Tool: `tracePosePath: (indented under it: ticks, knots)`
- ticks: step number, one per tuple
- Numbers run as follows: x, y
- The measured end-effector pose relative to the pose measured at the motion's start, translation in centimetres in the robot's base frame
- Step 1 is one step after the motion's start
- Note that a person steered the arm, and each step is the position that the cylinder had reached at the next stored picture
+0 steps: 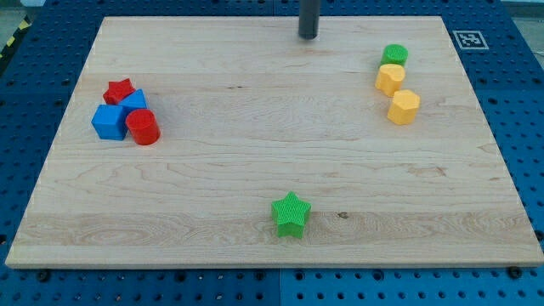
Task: Push the green circle into the green star
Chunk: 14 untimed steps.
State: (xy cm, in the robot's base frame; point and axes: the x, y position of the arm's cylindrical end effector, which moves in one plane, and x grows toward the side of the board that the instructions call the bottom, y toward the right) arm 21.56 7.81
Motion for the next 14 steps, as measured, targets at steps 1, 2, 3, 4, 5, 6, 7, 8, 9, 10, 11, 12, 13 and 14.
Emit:
tracePosePath:
  ticks: [1, 2, 3, 4, 5, 6, 7, 8, 9, 10, 11, 12, 13, 14]
  knots:
    - [-0.4, 7.6]
    - [1.9, 11.4]
    - [4.6, 11.4]
    - [8.7, 11.4]
    - [10.4, 11.4]
    - [11.6, 11.0]
    - [14.0, 11.0]
    - [15.3, 11.0]
    - [17.4, 11.0]
    - [18.9, 11.0]
    - [20.9, 11.0]
    - [21.9, 11.0]
    - [22.0, 9.6]
    - [21.2, 8.2]
